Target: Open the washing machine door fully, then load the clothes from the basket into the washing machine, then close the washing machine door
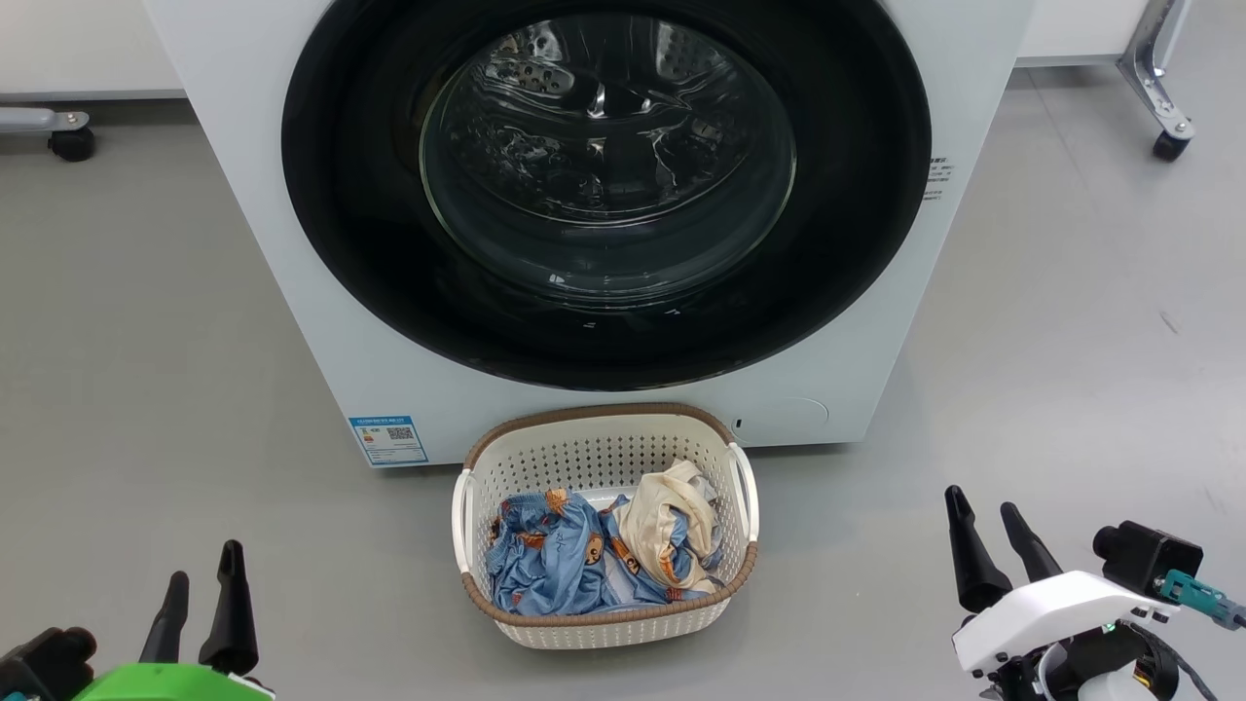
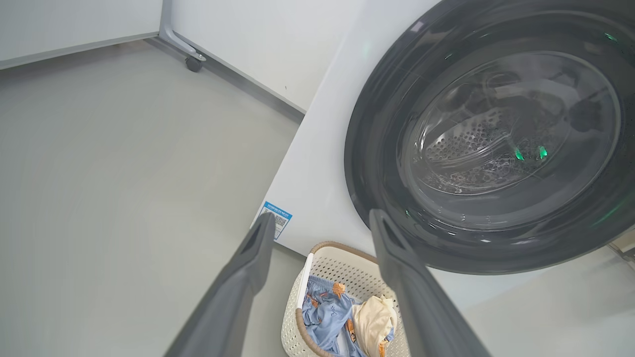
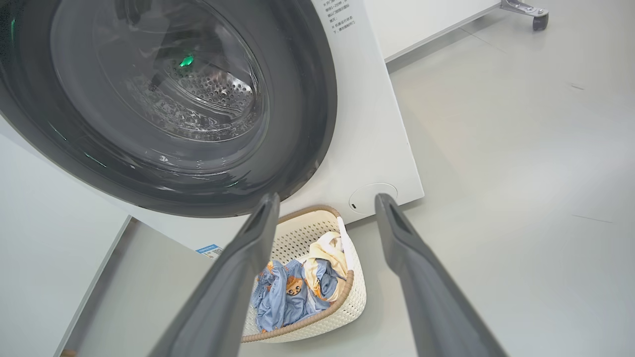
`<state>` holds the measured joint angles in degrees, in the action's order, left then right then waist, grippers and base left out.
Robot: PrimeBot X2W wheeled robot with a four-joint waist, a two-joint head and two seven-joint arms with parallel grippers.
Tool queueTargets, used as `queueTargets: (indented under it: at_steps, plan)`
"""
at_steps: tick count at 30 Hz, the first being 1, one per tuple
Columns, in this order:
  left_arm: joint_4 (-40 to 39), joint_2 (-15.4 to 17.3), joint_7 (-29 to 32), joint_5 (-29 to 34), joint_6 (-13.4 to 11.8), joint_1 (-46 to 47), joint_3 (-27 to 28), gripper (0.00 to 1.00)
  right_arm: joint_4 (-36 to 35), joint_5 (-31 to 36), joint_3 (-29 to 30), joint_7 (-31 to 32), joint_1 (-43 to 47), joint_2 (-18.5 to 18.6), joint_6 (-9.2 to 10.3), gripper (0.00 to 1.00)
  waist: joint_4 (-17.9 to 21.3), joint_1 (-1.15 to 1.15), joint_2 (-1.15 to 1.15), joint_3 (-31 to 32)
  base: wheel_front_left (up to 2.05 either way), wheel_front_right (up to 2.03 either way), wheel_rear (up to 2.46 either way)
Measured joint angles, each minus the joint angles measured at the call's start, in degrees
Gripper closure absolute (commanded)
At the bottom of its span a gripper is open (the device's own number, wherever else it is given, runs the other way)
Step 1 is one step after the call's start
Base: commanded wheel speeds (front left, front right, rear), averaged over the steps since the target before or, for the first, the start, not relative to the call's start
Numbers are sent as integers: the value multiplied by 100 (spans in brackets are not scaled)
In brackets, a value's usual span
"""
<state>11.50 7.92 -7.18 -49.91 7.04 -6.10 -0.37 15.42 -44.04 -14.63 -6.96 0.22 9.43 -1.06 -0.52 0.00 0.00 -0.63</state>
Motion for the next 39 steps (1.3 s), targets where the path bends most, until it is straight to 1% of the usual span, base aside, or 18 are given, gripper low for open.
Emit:
queueTargets:
  at_steps: [4, 7, 11, 15, 22, 31, 32, 34, 36, 39]
  plan:
    - [-91, -7, -60, 388, -1, -40, 8, 0, 1, 325, -68, -54, -1, 4, 71, 0, -2, 0, 0, 0, 0, 0, 0]
    - [-121, -19, -104, 655, 0, -82, 32, 0, -3, 569, -110, -105, -1, 3, 80, 0, -6, 0, 0, -1, 0, 0, 0]
    - [-174, -81, -159, 988, 0, -106, 111, 0, -22, 850, -126, -177, -1, -9, 174, 0, -12, 0, 0, -5, 0, 0, 0]
    - [-254, -100, -219, 1343, 0, -128, 192, 0, -45, 1204, -211, -248, -1, -8, 180, 0, -13, 0, 0, -13, 0, 0, 0]
    - [-321, -96, -356, 2015, 0, -236, 219, 0, -122, 1763, -267, -357, 0, -13, 318, 0, -1, 0, 0, -27, 0, 0, 0]
    - [-516, 23, -504, 2800, 7, -313, 216, 0, -215, 2424, -236, -501, 15, -25, 433, 0, 28, 0, 0, -34, 0, 0, 0]
    - [-533, 23, -509, 2872, 7, -338, 209, 0, -225, 2501, -227, -503, 26, -26, 474, 0, 32, 0, 0, -34, 0, 0, 0]
    - [-583, 25, -553, 3042, 7, -370, 197, 0, -237, 2662, -203, -556, 33, -30, 476, 0, 40, 0, 0, -37, 0, 0, 0]
    - [-647, 29, -561, 3171, 7, -389, 191, 0, -279, 2726, -132, -563, 43, -70, 527, 0, 47, 0, 0, -39, 0, 0, 0]
    - [-668, 53, -610, 3418, 8, -428, 191, 0, -348, 2843, -45, -646, 102, -134, 532, 0, 58, 0, 0, -42, 0, 0, 0]
